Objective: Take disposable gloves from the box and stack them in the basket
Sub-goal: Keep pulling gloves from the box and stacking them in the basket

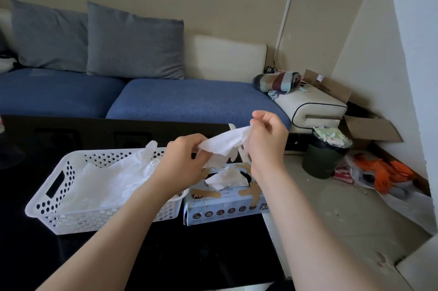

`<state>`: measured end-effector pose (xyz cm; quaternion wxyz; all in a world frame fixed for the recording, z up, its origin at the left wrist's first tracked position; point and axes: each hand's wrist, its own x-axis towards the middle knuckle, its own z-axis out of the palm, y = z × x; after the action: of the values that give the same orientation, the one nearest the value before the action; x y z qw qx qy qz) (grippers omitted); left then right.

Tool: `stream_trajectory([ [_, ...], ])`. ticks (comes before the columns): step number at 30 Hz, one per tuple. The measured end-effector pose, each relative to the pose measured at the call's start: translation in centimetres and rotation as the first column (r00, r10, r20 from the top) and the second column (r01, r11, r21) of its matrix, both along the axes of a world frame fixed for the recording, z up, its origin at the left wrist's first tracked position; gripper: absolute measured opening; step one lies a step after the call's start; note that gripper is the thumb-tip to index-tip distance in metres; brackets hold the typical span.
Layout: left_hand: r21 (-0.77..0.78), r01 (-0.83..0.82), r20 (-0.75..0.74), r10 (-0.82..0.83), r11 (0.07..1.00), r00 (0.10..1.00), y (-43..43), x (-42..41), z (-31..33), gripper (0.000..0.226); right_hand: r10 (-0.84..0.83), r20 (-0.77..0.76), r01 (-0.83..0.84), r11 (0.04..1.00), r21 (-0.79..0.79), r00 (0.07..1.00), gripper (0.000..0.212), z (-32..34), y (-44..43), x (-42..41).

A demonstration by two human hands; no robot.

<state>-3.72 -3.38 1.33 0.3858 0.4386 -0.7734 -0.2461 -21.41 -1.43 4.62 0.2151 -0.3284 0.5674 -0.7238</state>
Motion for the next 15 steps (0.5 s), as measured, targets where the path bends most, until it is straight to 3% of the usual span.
stream_trajectory([
  [5, 0.113, -0.087, -0.194, 0.108, 0.990, 0.975, -0.5, 0.5, 0.1, 0.023, -0.002, -0.065, 0.013, 0.986, 0.165, 0.998, 0.039, 0.0, 0.5, -0.1],
  [8, 0.199, -0.048, -0.336, 0.114, 0.979, 0.935, -0.4, 0.5, 0.5, 0.013, 0.045, -0.101, -0.015, 0.960, 0.279, 0.994, 0.029, 0.0, 0.6, -0.1],
  [10, 0.231, 0.017, -0.420, 0.084, 0.973, 0.903, 0.0, 0.5, 0.9, 0.010, 0.161, -0.140, -0.092, 0.909, 0.406, 0.977, 0.022, 0.2, 1.0, 0.2],
  [13, 0.253, 0.098, -0.497, 0.043, 0.962, 0.867, 0.4, 0.6, 1.4, 0.010, 0.403, -0.245, -0.234, 0.824, 0.515, 0.881, 0.049, 0.3, 1.5, 0.6],
  [15, 0.263, 0.106, -0.527, 0.050, 0.959, 0.848, 0.4, 0.7, 1.4, 0.011, 0.579, -0.214, -0.399, 0.741, 0.540, 0.787, 0.050, 0.6, 1.8, 1.0],
])
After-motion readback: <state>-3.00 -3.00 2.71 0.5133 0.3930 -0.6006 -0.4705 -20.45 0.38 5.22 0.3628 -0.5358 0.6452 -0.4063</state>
